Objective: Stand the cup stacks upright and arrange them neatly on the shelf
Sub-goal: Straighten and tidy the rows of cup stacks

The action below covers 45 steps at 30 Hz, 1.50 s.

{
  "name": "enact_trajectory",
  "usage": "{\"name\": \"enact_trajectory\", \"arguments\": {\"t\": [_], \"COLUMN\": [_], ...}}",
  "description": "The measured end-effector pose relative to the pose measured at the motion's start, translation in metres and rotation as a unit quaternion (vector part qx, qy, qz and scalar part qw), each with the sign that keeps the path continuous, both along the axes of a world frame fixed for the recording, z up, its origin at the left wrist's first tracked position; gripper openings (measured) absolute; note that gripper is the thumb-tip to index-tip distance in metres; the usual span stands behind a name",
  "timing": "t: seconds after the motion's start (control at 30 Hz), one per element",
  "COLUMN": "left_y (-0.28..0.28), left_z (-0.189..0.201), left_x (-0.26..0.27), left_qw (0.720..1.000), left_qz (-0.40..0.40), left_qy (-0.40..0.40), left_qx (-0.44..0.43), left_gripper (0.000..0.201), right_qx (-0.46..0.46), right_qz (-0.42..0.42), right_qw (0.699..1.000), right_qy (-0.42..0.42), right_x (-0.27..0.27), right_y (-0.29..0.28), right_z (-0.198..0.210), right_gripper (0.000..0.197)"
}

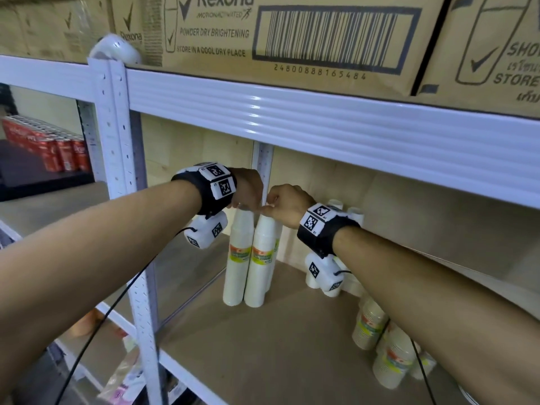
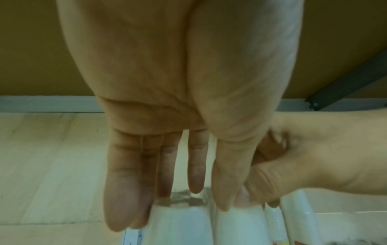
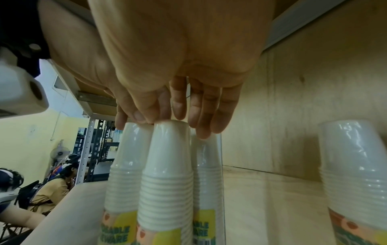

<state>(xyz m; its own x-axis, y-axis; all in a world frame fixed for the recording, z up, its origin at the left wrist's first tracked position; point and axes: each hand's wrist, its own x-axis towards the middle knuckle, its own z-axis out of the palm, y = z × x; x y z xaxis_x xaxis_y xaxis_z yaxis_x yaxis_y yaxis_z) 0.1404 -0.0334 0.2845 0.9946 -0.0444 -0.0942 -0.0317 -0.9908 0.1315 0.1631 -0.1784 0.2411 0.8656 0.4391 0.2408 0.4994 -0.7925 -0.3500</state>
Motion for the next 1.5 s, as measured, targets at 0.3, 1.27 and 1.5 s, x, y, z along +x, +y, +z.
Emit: {"name": "enact_trajectory", "arguments": {"t": [0.3,1.27,1.5], "left_y": [-0.003,-0.076,-0.103], "left_z": [-0.009,0.011,0.004], "left_x": [0.002,0.012,0.029], "left_qw": [0.996,0.987,0.977], "left_qz": [-0.027,-0.159,-0.204], "left_qy": [0.028,0.011,-0.020], "left_qx": [0.075,-0.036,-0.052], "left_gripper": [0.031,0.029,0.024], "right_qx": [0.007,-0.054,-0.053], "right_qz": [0.037,-0.074,-0.160], "right_qw": [0.999,0.995,0.986], "right_qy": [0.027,0.040,0.013], "right_x": [0.002,-0.025,-0.020], "right_y": [0.005,-0.080,-0.109], "right_z": [-0.003,0.031,0.026], "right_gripper": [0.037,0.027,0.020]}}
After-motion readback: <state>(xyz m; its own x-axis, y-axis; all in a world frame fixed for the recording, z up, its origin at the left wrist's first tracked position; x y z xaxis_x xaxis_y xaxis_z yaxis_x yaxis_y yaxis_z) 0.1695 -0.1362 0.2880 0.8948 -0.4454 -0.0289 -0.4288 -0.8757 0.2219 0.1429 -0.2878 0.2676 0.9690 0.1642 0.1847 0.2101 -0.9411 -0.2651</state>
